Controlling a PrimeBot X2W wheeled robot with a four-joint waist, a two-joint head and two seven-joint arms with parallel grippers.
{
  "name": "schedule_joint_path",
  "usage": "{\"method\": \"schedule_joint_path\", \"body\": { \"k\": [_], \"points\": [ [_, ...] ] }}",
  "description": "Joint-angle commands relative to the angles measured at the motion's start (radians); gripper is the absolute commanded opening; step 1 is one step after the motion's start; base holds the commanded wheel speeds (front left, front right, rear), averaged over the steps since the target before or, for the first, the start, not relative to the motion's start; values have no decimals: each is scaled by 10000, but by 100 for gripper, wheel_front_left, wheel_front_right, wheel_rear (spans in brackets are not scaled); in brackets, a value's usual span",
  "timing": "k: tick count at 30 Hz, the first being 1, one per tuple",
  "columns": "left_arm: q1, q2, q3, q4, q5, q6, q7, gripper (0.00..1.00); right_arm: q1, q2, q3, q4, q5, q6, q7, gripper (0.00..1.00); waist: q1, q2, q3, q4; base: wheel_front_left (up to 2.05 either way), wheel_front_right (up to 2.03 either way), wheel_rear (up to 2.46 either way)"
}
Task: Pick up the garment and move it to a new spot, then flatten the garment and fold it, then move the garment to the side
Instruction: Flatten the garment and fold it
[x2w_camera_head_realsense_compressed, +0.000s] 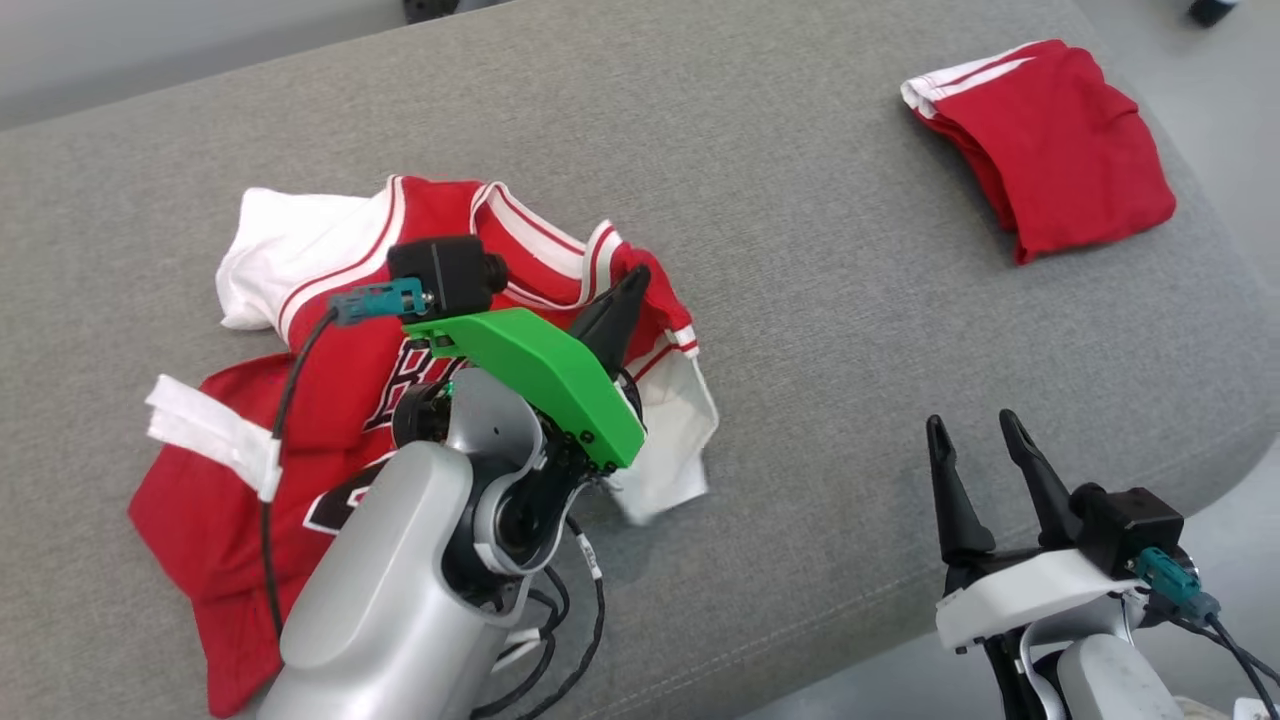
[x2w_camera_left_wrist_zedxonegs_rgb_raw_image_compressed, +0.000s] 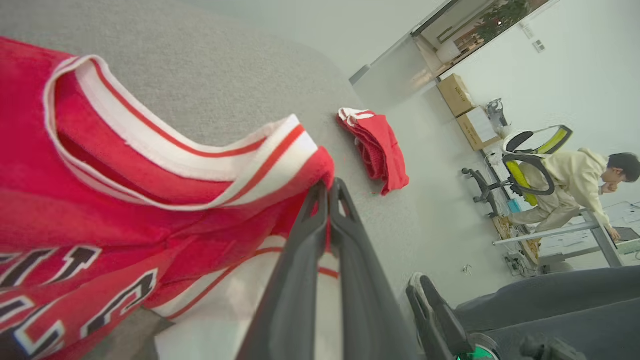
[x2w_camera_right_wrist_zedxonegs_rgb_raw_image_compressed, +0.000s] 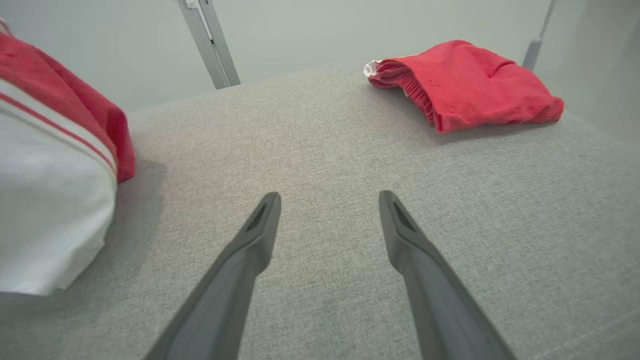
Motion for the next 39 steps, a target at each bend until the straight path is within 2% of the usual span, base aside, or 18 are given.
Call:
{"method": "schedule_joint_path", "body": {
  "k": [1,7,8,9,10,15,18,23,30,35,39],
  "points": [
    [-306,-72,-186,672,81,73,-359,0,-142,-7,71,32,113,-18,-29,100,0,90,265,-767,0,0,0],
    [-1166,-137,-648,3044,4,127,-1906,0,-148,-5,344,128,389,-17,-29,100,0,90,490,-1678,0,0,0],
    [-1357,-143,-787,3350,32,57,-2205,17,-143,-4,363,139,434,-17,-29,100,0,90,521,-1783,0,0,0],
    [-1511,-145,-886,3618,12,-23,-2492,53,-134,-5,386,144,453,-18,-29,100,0,90,544,-1866,0,0,0],
    [-1623,-140,-984,3858,-142,-128,-2729,100,-117,-8,390,151,450,-18,-29,100,0,90,556,-1922,0,0,0],
    [-2225,-126,-1769,4419,-453,-902,-3778,100,-32,-7,194,92,338,-18,-29,100,0,90,545,-1827,0,0,0],
    [-2481,-132,-2196,4676,43,-1229,-4599,100,-42,-7,-7,20,145,-17,-29,100,0,90,438,-1524,0,0,0],
    [-2364,134,-2391,5018,645,-1421,-5466,100,-38,-12,-243,-139,-215,-18,-29,100,0,90,179,-989,0,0,0],
    [-1434,1050,-2188,4562,1728,-1343,-6033,100,120,-15,-849,-630,-1030,-18,-29,100,0,90,-450,214,0,0,0],
    [-334,1679,-1235,3567,3183,-984,-6039,100,256,-13,-1413,-1142,-1747,-18,-29,100,0,90,-876,1277,0,0,0],
    [783,1962,-311,2953,4121,-915,-6046,100,360,-55,-1736,-1357,-2202,-18,-28,100,0,90,-1231,2031,0,0,0]
  ]
}}
